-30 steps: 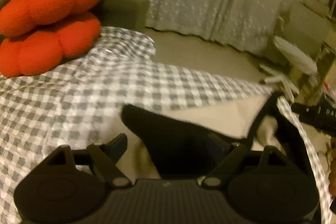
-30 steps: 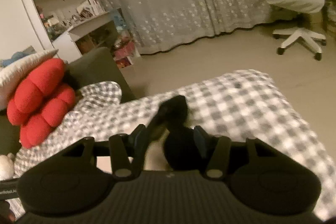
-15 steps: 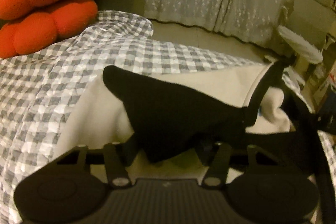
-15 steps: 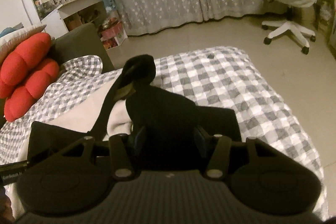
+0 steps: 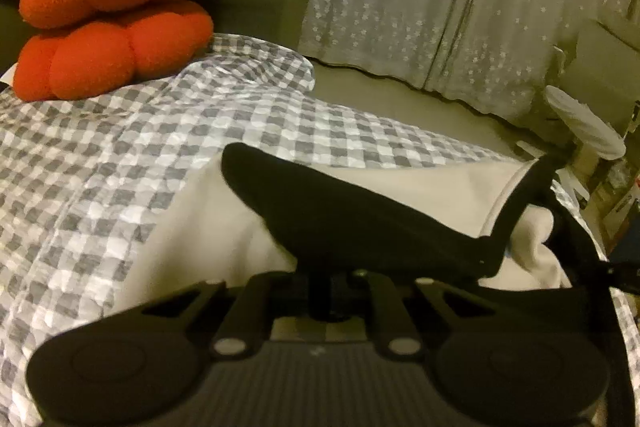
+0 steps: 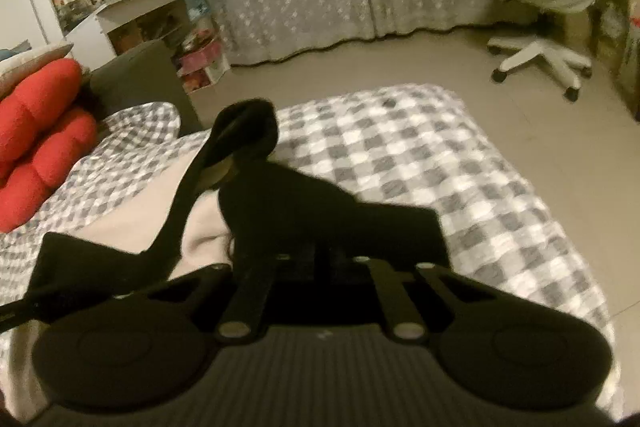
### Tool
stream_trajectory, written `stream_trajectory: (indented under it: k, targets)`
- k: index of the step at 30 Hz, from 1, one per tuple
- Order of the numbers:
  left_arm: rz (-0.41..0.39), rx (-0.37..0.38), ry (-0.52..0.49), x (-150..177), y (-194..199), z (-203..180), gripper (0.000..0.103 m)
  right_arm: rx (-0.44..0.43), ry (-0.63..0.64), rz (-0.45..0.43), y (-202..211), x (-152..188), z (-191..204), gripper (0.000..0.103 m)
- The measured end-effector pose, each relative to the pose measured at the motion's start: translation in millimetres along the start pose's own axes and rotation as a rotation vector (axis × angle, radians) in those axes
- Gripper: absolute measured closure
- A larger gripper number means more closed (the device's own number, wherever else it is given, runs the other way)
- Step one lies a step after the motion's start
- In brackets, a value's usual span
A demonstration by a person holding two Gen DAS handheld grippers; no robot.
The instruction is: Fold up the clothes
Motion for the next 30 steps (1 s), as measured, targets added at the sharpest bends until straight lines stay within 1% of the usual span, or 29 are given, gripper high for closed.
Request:
stream_trajectory:
  k: [3,7,8,9,11,13,16,17,18,19,20,21,22,23,25,28,30]
  targets:
    - [-0.02,-0.018,0.004,-2.3,3.1,3.6,0.096,0.039,0.011,-0.039,4.2,-2.8,-3.2,0.099]
    - [-0.087,-0.075,-0.016,-9.8,11.5,8.9,0.096,0.011,-0.03,-0.031,6.1,-5.5,-13.5,0.099]
    - [-0.115,-0.103,-0.036,-13.1,13.0,9.9,0.096,0.005,-0.043,-0.026,6.2,-6.0,-15.4,0.097]
    - [-0.146,-0.134,-0.059,-17.1,14.1,11.0,0.096,-0.002,-0.055,-0.021,6.1,-6.3,-17.1,0.089]
    - [-0.19,-0.181,-0.087,-24.5,13.0,15.0,0.096,-0.017,-0.07,-0.008,5.6,-6.3,-19.1,0.088]
    - [-0.206,-0.193,-0.078,-29.8,7.9,21.6,0.095,-0.035,-0.081,0.004,6.0,-6.0,-19.4,0.088]
    - [-0.199,-0.168,-0.032,-32.9,-0.7,31.4,0.094,-0.066,-0.082,0.021,7.4,-4.7,-16.0,0.087]
    - [-0.194,-0.162,-0.024,-32.5,-2.8,33.2,0.091,-0.076,-0.077,0.026,7.9,-4.3,-14.0,0.083]
    - [-0.181,-0.152,-0.013,-32.0,-4.5,34.9,0.09,-0.084,-0.074,0.028,8.5,-3.8,-12.1,0.071]
    - [-0.16,-0.14,0.003,-31.4,-5.9,36.5,0.089,-0.094,-0.069,0.03,9.3,-3.2,-9.6,0.064]
    - [-0.14,-0.123,0.022,-30.9,-6.1,38.2,0.086,-0.106,-0.064,0.03,10.3,-2.7,-7.3,0.056]
    - [-0.119,-0.1,0.044,-30.6,-4.8,40.0,0.084,-0.117,-0.057,0.03,11.4,-2.4,-5.1,0.056]
    - [-0.103,-0.079,0.062,-30.0,-2.7,41.6,0.078,-0.126,-0.047,0.032,12.5,-2.1,-2.4,0.056]
    - [-0.092,-0.061,0.077,-29.0,0.1,43.2,0.068,-0.132,-0.038,0.035,13.2,-1.9,-0.1,0.056]
    - [-0.062,-0.027,0.114,-25.6,5.9,47.2,0.06,-0.14,-0.022,0.043,13.9,-1.0,4.4,0.056]
    - [0.015,0.049,0.186,-17.5,8.1,51.7,0.06,-0.137,-0.007,0.065,13.2,0.6,9.3,0.056]
    - [0.082,0.133,0.243,-10.7,3.5,50.7,0.06,-0.134,0.001,0.076,12.6,2.2,11.5,0.056]
Point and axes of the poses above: each gripper's, at about its wrist camera, not at the fingertips, and y roughly against the way its jaws point, z to its left, x to its underside, the point moved 2 cm from there along -y, roughly the way its jaws point, and after that the axes turned 5 degrees about -y, right-handed, at the moved point
